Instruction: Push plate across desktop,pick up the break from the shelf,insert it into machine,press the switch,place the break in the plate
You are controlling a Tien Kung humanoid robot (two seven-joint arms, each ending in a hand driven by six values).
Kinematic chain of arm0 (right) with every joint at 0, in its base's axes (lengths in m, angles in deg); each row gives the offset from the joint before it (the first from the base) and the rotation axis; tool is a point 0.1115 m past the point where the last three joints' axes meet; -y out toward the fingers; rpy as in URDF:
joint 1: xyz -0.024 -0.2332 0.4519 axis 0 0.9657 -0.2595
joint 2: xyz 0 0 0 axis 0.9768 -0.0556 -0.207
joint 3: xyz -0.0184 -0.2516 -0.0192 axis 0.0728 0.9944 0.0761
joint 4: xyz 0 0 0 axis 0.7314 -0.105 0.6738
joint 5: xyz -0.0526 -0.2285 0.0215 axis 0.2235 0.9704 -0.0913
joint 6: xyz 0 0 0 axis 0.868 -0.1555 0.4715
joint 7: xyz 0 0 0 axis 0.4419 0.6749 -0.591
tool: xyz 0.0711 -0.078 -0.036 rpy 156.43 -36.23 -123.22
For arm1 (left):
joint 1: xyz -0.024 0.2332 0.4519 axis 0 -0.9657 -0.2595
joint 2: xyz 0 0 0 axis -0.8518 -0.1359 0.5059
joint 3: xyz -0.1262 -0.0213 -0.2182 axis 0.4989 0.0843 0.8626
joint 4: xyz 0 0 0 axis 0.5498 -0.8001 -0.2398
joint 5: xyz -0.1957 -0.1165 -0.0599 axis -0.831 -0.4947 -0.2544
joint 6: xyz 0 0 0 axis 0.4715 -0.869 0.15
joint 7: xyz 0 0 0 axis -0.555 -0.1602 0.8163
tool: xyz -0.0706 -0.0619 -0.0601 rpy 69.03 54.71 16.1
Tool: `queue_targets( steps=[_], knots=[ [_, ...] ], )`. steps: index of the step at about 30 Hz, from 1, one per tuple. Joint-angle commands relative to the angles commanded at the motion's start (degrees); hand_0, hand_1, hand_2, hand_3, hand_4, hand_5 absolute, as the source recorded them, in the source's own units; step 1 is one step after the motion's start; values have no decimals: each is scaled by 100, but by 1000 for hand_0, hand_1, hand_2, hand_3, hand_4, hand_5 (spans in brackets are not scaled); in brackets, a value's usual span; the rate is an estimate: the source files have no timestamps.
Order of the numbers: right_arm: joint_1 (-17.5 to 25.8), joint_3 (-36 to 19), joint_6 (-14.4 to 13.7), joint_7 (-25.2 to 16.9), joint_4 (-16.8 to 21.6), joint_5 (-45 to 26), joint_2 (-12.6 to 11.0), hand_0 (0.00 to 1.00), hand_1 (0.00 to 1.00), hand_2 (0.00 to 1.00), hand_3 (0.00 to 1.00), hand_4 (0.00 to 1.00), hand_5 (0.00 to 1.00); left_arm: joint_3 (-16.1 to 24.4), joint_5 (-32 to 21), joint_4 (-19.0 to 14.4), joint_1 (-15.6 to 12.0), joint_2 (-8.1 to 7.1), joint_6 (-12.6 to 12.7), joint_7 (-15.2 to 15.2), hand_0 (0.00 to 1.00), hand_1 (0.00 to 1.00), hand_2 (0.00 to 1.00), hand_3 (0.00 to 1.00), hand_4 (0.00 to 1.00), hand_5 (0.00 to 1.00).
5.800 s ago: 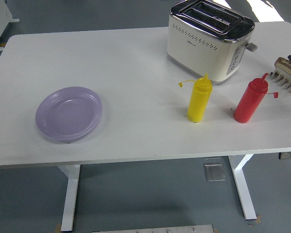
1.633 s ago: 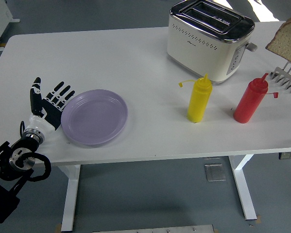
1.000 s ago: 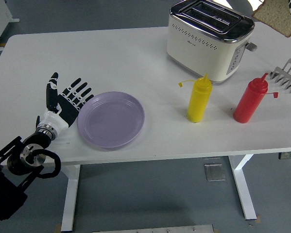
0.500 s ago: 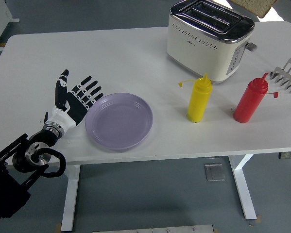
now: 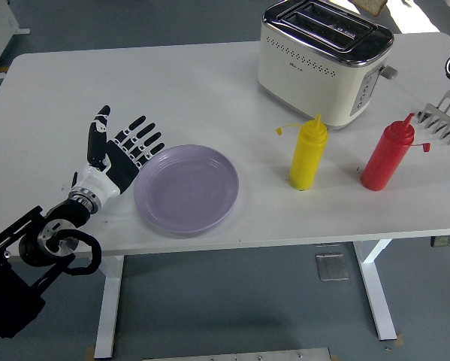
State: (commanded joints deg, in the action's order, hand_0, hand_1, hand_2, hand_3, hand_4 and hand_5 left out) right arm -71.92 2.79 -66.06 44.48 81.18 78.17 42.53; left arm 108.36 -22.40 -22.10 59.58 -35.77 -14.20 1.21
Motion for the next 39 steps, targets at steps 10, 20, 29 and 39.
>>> queue_targets(
  steps=[10, 20, 29, 39],
  knots=[
    [-469, 290, -42, 595, -620, -98, 383, 353, 447, 426, 472, 241, 2, 556, 34, -157, -191, -133, 70, 13, 786, 694, 643, 612, 766, 998],
    [-943, 716, 134, 820, -1437, 376, 764, 350, 446, 428, 475, 241, 2, 1378, 139, -305, -447, -310, 82, -28, 785, 694, 641, 612, 764, 998],
    [-1260, 1237, 211, 846, -1917, 526, 1102, 343, 443, 430, 478, 240, 2, 1855, 125, -420, -599, -420, 101, -71, 786, 692, 640, 612, 763, 998],
    [-1497, 1442, 347, 929, -2600, 705, 1451, 340, 442, 432, 478, 239, 2, 1906, 127, -450, -668, -470, 115, -60, 785, 690, 640, 612, 764, 998]
  ],
)
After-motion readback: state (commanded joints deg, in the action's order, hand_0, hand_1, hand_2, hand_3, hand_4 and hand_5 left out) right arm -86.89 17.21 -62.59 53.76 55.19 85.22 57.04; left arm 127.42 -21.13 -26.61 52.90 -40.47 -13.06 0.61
